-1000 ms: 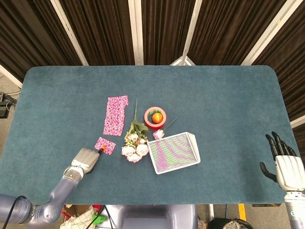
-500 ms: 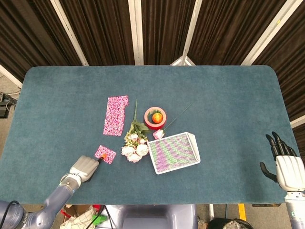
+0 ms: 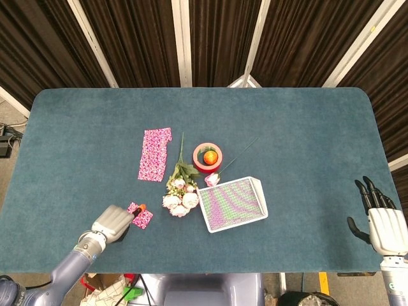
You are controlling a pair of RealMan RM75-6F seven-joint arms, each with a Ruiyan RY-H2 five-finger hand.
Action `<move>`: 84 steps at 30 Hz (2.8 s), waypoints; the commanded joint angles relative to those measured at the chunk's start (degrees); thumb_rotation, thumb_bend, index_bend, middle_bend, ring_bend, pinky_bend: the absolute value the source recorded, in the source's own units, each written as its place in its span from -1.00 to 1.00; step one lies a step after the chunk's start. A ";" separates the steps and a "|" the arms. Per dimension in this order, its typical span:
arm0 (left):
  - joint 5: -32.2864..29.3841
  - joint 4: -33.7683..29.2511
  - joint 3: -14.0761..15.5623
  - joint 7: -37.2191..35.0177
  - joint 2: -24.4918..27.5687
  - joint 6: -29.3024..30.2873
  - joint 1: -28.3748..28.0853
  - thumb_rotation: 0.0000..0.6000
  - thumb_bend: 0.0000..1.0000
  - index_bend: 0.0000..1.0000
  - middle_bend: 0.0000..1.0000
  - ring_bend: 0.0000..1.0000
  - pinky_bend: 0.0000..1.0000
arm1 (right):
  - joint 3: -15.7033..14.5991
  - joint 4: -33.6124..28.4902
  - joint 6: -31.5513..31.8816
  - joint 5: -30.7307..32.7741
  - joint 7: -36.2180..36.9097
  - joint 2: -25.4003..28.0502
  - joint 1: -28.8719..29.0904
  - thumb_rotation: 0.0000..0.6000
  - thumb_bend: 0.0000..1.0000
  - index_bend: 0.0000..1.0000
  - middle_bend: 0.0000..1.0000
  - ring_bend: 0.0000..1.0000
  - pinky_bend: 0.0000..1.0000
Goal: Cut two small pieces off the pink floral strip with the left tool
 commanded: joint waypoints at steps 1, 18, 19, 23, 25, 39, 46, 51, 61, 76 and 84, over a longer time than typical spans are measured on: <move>3.62 3.94 -2.37 -1.63 -1.72 2.63 1.57 1.00 0.88 -1.00 0.59 0.42 0.32 | -0.01 0.03 -0.05 0.00 0.03 -0.02 0.02 1.00 -0.27 -1.00 -0.90 -0.69 -0.47; -11.02 21.12 -11.57 4.92 -12.23 -2.33 -4.47 1.00 0.88 -1.00 0.59 0.42 0.33 | 0.09 0.48 -0.96 0.76 0.33 -0.13 0.28 1.00 -0.27 -1.00 -0.90 -0.69 -0.47; -11.68 21.53 -11.81 5.31 -12.54 -2.42 -4.78 1.00 0.88 -1.00 0.59 0.42 0.33 | 0.10 0.50 -0.99 0.78 0.36 -0.14 0.30 1.00 -0.27 -1.00 -0.90 -0.69 -0.47; -15.33 23.82 -12.71 7.27 -14.38 -2.95 -6.27 1.00 0.88 -1.00 0.59 0.42 0.33 | 0.11 0.55 -1.09 0.80 0.49 -0.15 0.36 1.00 -0.27 -1.00 -0.90 -0.69 -0.47; -16.30 24.59 -12.74 7.79 -15.04 -3.44 -6.68 1.00 0.88 -1.00 0.59 0.42 0.33 | 0.12 0.58 -1.05 0.76 0.61 -0.16 0.36 1.00 -0.27 -1.00 -0.90 -0.69 -0.47; -21.09 26.68 -12.58 10.75 -17.85 -3.89 -8.66 1.00 0.88 -1.00 0.59 0.42 0.33 | 0.15 0.90 -0.66 0.64 1.76 0.06 0.15 1.00 -0.27 -1.00 -0.90 -0.69 -0.47; -24.15 26.78 -12.38 12.01 -18.00 -3.40 -9.14 1.00 0.88 -1.00 0.59 0.42 0.33 | 0.08 0.87 -0.50 0.42 1.99 0.12 0.09 1.00 -0.27 -1.00 -0.90 -0.69 -0.47; -25.71 27.43 -12.08 12.76 -18.13 -3.18 -9.34 1.00 0.88 -1.00 0.59 0.42 0.33 | 0.08 0.93 -0.51 0.36 1.97 0.09 0.13 1.00 -0.27 -1.00 -0.90 -0.69 -0.47; -25.97 26.18 -10.65 12.12 -16.52 -2.45 -8.12 1.00 0.88 -1.00 0.59 0.42 0.33 | 0.08 0.83 -0.44 0.31 2.03 0.14 0.11 1.00 -0.27 -1.00 -0.90 -0.69 -0.47; -21.29 24.84 -8.55 7.60 -12.36 -3.85 -4.86 1.00 0.88 -1.00 0.59 0.42 0.33 | -0.08 0.34 -0.83 0.22 1.06 -0.03 0.33 1.00 -0.27 -1.00 -0.90 -0.69 -0.47; -19.76 24.72 -7.26 5.39 -10.30 -4.40 -3.02 1.00 0.88 -1.00 0.59 0.42 0.33 | -0.13 0.32 -1.00 0.22 1.48 0.04 0.37 1.00 -0.27 -1.00 -0.90 -0.69 -0.47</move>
